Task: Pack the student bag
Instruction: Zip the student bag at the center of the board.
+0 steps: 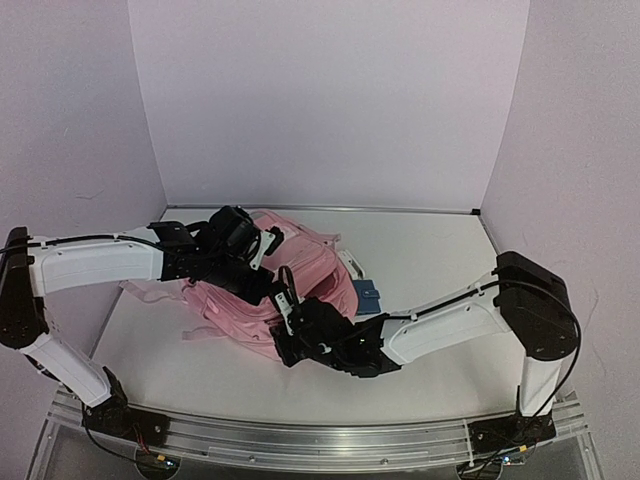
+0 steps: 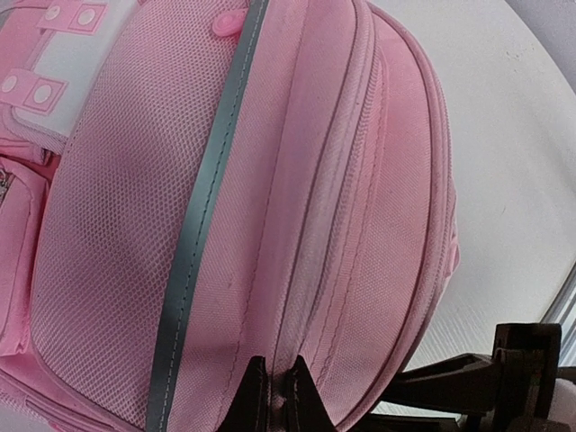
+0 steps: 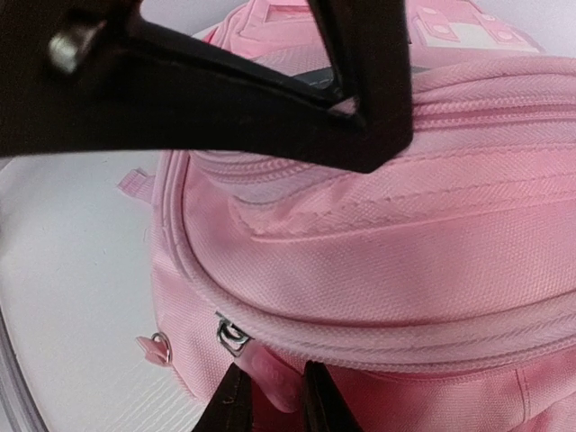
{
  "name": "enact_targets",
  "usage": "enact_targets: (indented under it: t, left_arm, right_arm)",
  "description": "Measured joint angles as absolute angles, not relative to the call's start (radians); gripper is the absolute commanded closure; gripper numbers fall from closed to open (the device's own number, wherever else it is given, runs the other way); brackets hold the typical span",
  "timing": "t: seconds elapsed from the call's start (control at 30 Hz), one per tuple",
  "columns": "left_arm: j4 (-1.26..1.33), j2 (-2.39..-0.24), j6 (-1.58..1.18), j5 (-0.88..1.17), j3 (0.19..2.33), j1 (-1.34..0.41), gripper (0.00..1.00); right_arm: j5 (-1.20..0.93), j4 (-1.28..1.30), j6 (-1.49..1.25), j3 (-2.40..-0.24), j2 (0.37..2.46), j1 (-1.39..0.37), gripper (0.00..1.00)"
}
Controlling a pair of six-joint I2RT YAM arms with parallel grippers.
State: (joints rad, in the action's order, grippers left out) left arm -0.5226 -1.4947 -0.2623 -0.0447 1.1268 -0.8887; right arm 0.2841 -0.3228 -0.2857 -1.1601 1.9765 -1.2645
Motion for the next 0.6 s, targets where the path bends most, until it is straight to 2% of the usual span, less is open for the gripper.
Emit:
enact_targets:
  t: [0.23,0.6]
  left_arm:
    - [-0.519,-1.484,-0.262,-0.046,1.116,-0.882,1.0]
    - [-0.464,-1.474,-0.238,-0.036,1.066,-0.875,1.0]
  right_arm:
    - [0.354,-0.326,-0.298,-1.18,2.005,-1.294,1.0]
    - [0.406,-0.322,-0.422,-1.088,1.898,-1.3,1.0]
